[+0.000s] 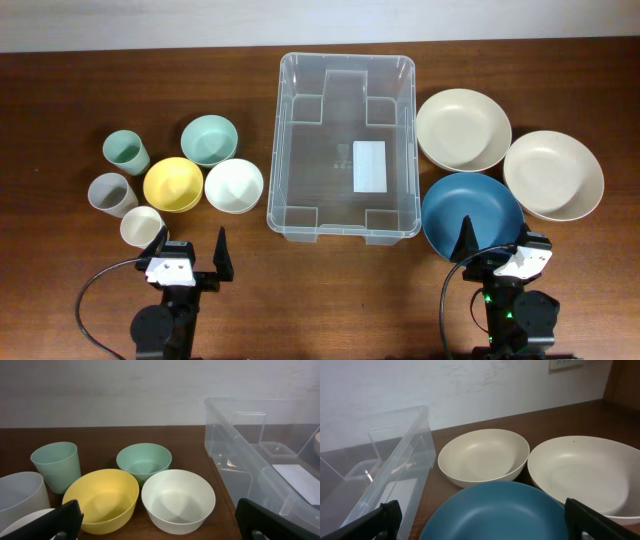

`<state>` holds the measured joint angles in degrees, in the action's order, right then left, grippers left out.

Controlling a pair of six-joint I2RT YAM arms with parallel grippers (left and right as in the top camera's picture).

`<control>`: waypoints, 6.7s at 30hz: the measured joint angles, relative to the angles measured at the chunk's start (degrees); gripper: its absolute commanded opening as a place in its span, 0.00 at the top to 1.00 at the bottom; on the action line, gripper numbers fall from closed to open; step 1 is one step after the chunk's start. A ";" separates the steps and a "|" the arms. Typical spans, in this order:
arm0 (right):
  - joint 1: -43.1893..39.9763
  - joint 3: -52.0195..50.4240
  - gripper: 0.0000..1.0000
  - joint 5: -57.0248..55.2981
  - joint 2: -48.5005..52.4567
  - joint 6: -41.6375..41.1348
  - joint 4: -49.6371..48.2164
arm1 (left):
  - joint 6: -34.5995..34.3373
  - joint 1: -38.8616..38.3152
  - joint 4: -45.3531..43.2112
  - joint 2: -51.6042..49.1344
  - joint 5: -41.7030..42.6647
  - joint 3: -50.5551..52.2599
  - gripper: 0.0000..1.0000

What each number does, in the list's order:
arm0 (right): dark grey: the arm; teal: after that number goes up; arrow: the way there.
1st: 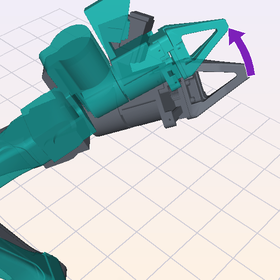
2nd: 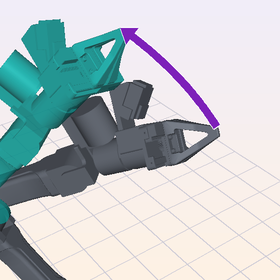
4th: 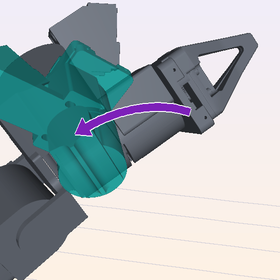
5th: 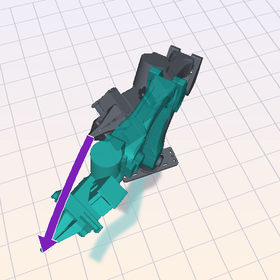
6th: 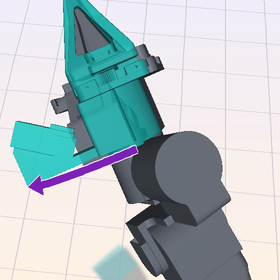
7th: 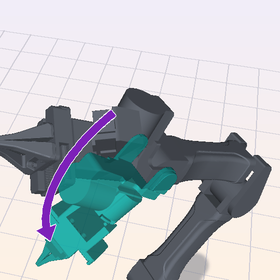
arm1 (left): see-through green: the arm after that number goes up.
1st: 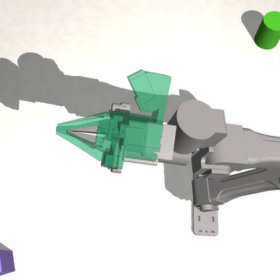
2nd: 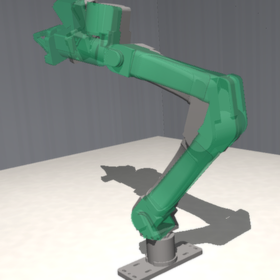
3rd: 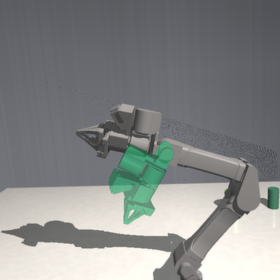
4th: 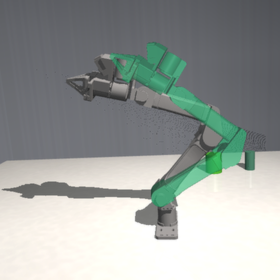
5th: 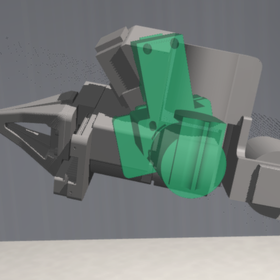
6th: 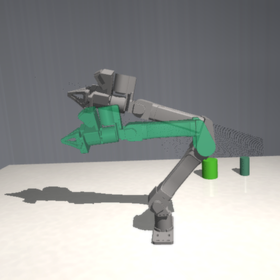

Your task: Pack container

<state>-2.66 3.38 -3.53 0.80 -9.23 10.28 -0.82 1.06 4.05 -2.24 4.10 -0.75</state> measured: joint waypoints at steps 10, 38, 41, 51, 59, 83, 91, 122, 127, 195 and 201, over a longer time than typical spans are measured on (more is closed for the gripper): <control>0.00 0.00 0.01 0.00 0.00 0.02 0.02 | 0.00 0.00 0.00 0.00 0.00 0.00 0.00; 0.00 0.00 0.01 0.00 0.00 0.02 0.00 | 0.00 0.00 0.00 0.00 0.00 0.00 0.00; 0.00 -0.02 0.01 0.00 0.00 0.02 -0.46 | 0.00 0.00 0.00 0.00 0.00 0.00 0.00; 0.00 -0.02 0.01 -1.55 0.00 -0.66 -5.44 | -0.02 0.00 0.00 0.00 0.00 0.00 0.00; -0.07 3.54 0.01 -8.02 9.66 -0.63 -6.10 | 0.00 0.00 0.00 0.00 0.00 0.00 0.00; -23.87 64.72 0.01 20.15 78.49 3.10 8.87 | 0.00 0.00 0.00 0.00 -0.02 0.00 0.00; -36.37 64.72 0.01 11.82 84.67 3.54 11.85 | 0.00 0.00 0.00 0.00 -0.02 0.00 0.00; -43.39 64.89 0.65 20.37 110.71 22.21 12.63 | 0.00 0.00 0.00 0.00 -0.02 0.00 0.00; -43.41 64.89 0.69 19.91 110.71 21.90 10.88 | 0.00 0.00 0.00 0.00 0.00 0.00 0.00; -0.55 71.45 0.96 20.50 88.67 12.44 -8.57 | 0.00 0.00 0.00 0.00 -0.02 0.00 0.00; 13.31 71.45 0.96 5.57 95.54 13.33 -15.19 | 0.00 0.00 0.00 0.00 -0.02 0.00 0.00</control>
<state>10.66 74.83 2.04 96.33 4.10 -4.91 -0.82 1.06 4.05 -2.24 4.08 -0.75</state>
